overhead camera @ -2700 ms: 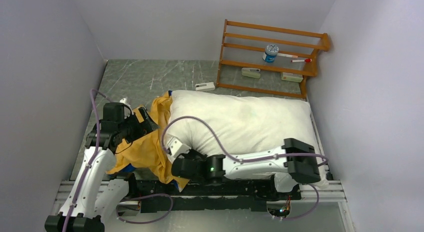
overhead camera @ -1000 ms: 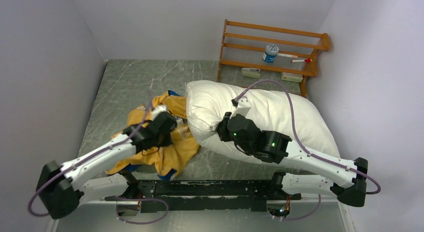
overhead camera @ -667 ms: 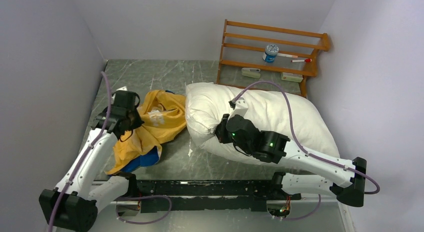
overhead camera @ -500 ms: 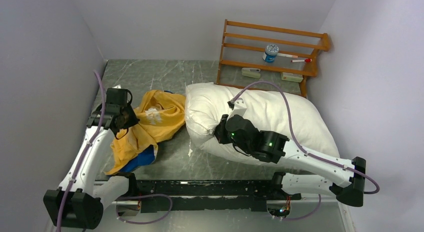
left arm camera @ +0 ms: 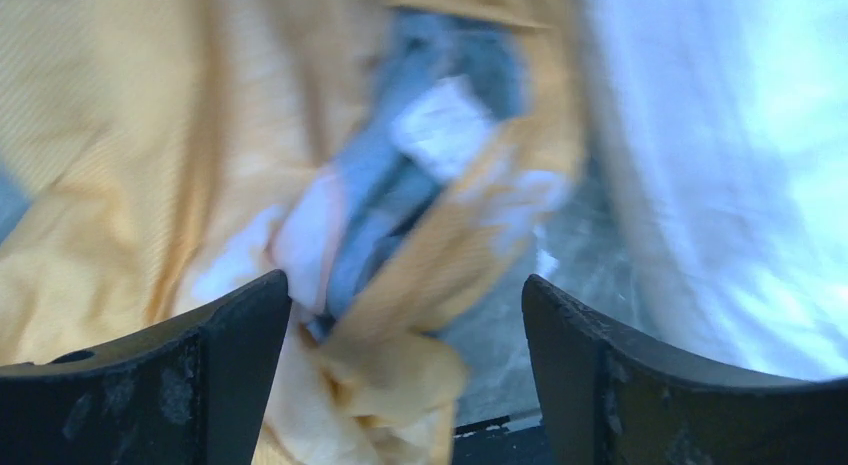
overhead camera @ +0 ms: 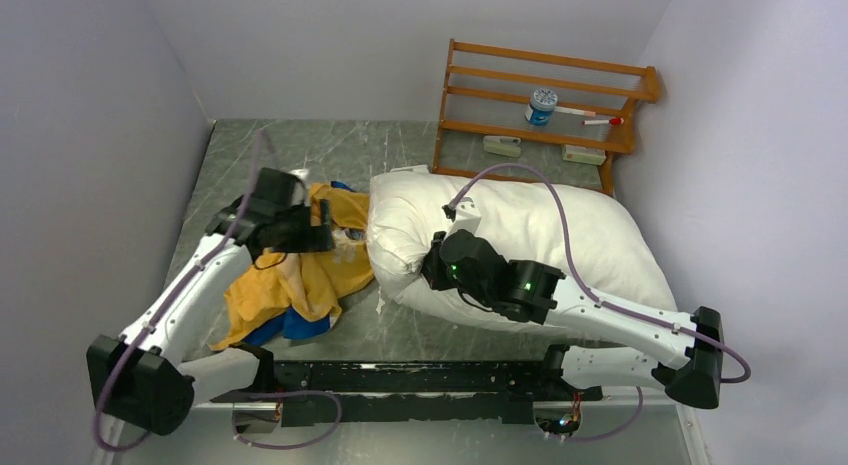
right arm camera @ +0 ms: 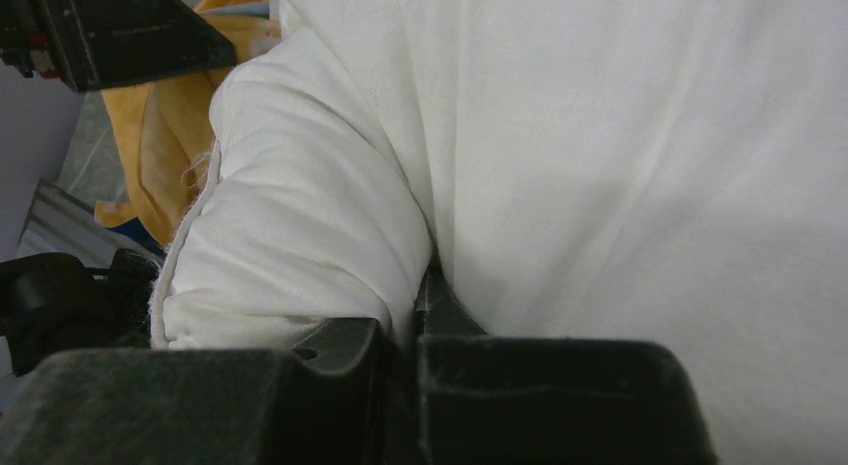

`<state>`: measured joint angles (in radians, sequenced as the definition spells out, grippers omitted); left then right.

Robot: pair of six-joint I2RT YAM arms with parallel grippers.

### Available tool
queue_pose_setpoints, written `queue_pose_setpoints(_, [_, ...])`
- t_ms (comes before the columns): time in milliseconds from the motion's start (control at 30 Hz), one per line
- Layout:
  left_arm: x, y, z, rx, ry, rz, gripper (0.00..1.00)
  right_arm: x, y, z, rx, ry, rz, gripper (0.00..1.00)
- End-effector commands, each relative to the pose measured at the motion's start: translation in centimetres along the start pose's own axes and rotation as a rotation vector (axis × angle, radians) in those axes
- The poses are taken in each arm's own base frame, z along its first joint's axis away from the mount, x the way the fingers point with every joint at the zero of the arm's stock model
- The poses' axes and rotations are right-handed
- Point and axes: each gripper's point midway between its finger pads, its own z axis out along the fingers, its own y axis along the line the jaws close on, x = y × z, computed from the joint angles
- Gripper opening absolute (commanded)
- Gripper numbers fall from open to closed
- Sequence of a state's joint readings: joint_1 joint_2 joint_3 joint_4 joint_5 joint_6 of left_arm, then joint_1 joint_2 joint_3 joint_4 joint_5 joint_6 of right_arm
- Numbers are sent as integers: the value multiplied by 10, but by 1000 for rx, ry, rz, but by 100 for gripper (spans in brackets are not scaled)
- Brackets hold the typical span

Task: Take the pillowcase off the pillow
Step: Move the pillowcase to the center of the board.

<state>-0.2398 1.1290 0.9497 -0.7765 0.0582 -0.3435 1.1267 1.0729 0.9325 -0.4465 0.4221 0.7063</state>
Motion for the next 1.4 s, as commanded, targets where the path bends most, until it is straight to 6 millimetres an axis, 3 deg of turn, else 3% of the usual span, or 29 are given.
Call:
queue_pose_setpoints(0, [-4, -52, 0, -8, -19, 254, 92, -23, -5, 0, 46, -75, 35, 0])
queue_pose_setpoints(167, [15, -49, 34, -56, 47, 237, 94, -22, -7, -1, 49, -77, 58, 0])
queue_pose_setpoints(300, [19, -31, 54, -169, 54, 202, 94, -19, -9, -2, 55, -69, 65, 0])
queue_pose_setpoints(400, [30, -25, 68, -190, 90, 211, 87, -18, -12, -3, 59, -68, 75, 0])
queue_pose_setpoints(433, [34, -23, 71, -198, 101, 210, 77, -16, -12, -3, 58, -66, 77, 0])
queue_pose_setpoints(500, [34, -22, 74, -200, 101, 211, 45, -15, -12, -3, 54, -63, 79, 0])
queue_pose_setpoints(567, [22, -21, 66, -213, 54, 192, 11, -14, -12, -2, 55, -59, 77, 0])
queue_pose_setpoints(633, [0, -15, 49, -231, -13, 152, 5, -14, -11, -2, 55, -57, 74, 0])
queue_pose_setpoints(733, [-53, 16, 6, -257, -156, 31, 5, -16, -10, -3, 54, -58, 69, 0])
queue_pose_setpoints(833, [-100, 71, -50, -357, -304, -76, 5, -18, -11, -4, 55, -63, 69, 0])
queue_pose_setpoints(867, [-110, 88, -67, -406, -342, -96, 5, -19, -10, -5, 51, -65, 70, 0])
queue_pose_setpoints(933, [-112, 109, -80, -480, -349, -120, 5, -19, -9, -5, 46, -68, 73, 0])
queue_pose_setpoints(1100, [-71, 120, -39, -450, -216, -198, 5, -19, -5, -3, 31, -60, 71, 1])
queue_pose_setpoints(1200, [-45, 129, -14, -425, -146, -235, 14, -15, -3, -2, 22, -44, 65, 1])
queue_pose_setpoints(1267, [-36, 127, -3, -379, -116, -252, 38, -13, -3, -2, 17, -37, 63, 1])
queue_pose_setpoints(1367, [-38, 116, 2, -310, -102, -256, 66, -11, -1, -2, 6, -25, 51, 1])
